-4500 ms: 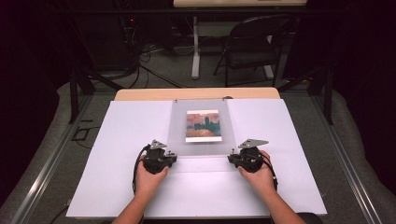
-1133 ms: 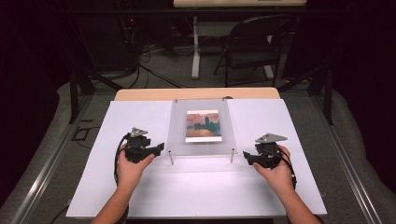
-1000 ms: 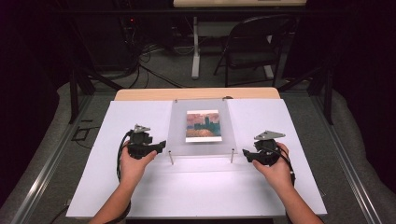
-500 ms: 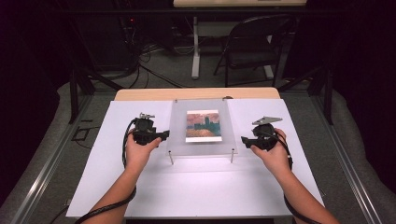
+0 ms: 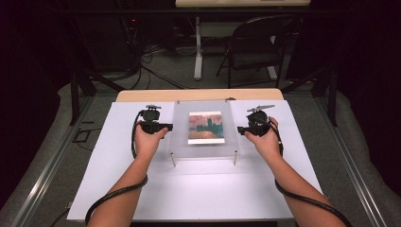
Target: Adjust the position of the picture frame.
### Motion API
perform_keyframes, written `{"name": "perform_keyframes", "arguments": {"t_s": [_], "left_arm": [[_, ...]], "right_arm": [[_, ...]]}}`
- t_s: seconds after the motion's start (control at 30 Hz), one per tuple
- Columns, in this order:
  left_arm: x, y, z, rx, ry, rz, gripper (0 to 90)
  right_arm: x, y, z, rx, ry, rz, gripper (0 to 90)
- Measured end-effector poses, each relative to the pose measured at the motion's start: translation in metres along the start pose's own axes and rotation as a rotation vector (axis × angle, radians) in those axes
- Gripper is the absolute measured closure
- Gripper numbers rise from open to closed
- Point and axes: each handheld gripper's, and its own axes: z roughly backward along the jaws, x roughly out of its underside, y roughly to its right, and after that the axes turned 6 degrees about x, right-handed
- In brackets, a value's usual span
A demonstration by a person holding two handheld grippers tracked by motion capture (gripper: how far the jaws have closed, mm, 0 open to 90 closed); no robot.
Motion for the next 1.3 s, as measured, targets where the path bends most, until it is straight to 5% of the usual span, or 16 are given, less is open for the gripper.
{"name": "perform_keyframes", "arguments": {"t_s": [0.33, 0.7, 0.87, 1.0, 1.3], "left_arm": [[-0.013, -0.012, -0.021, -0.018, -0.009, 0.028, 37.6], [-0.018, -0.018, -0.035, -0.066, -0.037, 0.011, 41.1], [-0.024, -0.021, -0.037, -0.035, -0.026, 0.065, 41.0], [-0.03, -0.017, -0.039, -0.04, -0.021, 0.067, 40.3], [-0.039, -0.003, -0.045, 0.019, -0.042, 0.061, 38.3]], "right_arm": [[-0.013, 0.009, -0.025, 0.035, -0.039, -0.064, 45.9], [-0.024, 0.009, -0.041, 0.056, -0.06, -0.05, 49.0], [-0.031, 0.009, -0.044, 0.027, -0.047, -0.089, 48.4], [-0.039, 0.004, -0.043, 0.006, -0.025, -0.093, 46.9], [-0.05, -0.013, -0.047, -0.071, -0.028, -0.121, 40.7]]}}
